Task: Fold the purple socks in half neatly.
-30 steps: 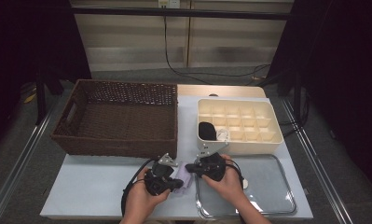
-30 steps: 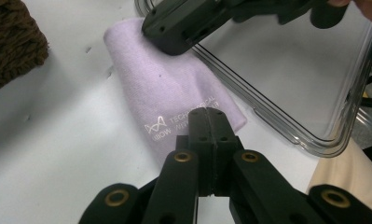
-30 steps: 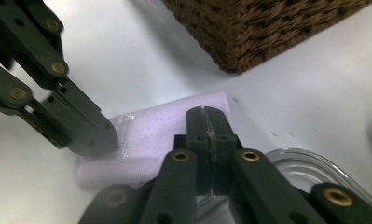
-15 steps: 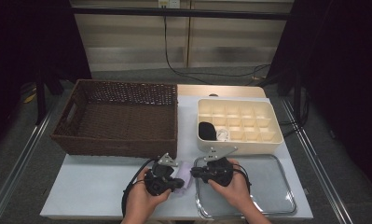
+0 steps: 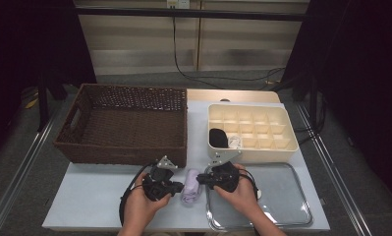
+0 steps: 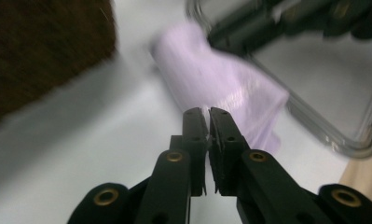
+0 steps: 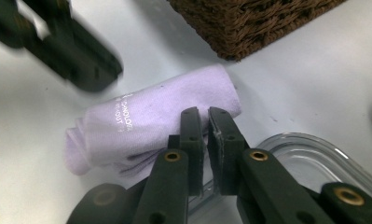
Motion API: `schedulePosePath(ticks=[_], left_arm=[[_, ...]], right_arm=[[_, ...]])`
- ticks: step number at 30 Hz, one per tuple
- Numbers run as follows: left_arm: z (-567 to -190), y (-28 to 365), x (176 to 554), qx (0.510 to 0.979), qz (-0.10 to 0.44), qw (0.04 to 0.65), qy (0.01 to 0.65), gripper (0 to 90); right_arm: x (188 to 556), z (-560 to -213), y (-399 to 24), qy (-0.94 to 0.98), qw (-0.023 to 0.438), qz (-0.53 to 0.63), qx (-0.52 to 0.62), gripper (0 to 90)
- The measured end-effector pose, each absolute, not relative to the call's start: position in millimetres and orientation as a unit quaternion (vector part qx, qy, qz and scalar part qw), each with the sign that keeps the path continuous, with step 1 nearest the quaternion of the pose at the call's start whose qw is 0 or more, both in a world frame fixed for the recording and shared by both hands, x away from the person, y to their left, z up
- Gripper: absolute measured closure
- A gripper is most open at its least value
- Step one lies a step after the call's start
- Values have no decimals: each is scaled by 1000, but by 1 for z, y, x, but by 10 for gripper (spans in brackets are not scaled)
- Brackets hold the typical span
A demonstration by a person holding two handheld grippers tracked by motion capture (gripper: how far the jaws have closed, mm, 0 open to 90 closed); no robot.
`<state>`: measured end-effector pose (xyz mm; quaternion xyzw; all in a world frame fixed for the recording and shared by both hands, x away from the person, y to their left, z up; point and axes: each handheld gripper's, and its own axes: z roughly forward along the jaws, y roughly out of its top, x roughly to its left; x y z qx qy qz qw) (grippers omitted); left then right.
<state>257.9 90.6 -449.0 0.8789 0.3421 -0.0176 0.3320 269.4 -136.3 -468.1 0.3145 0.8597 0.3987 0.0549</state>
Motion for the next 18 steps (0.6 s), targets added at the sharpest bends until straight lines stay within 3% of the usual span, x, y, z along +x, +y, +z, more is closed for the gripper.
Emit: schedulePosePath(ticks=[6,12,18], left_arm=[[-455,77,252,879,-59,344,325,855],[-452,77,251,880,-42,345,325,821],[-450,84,254,877,-34,346,331,812]], right_arm=[[272,-467,-135,861,55,394,316,837],[272,-459,-141,853,57,405,324,807],[269,-447,-140,843,31,425,329,728]])
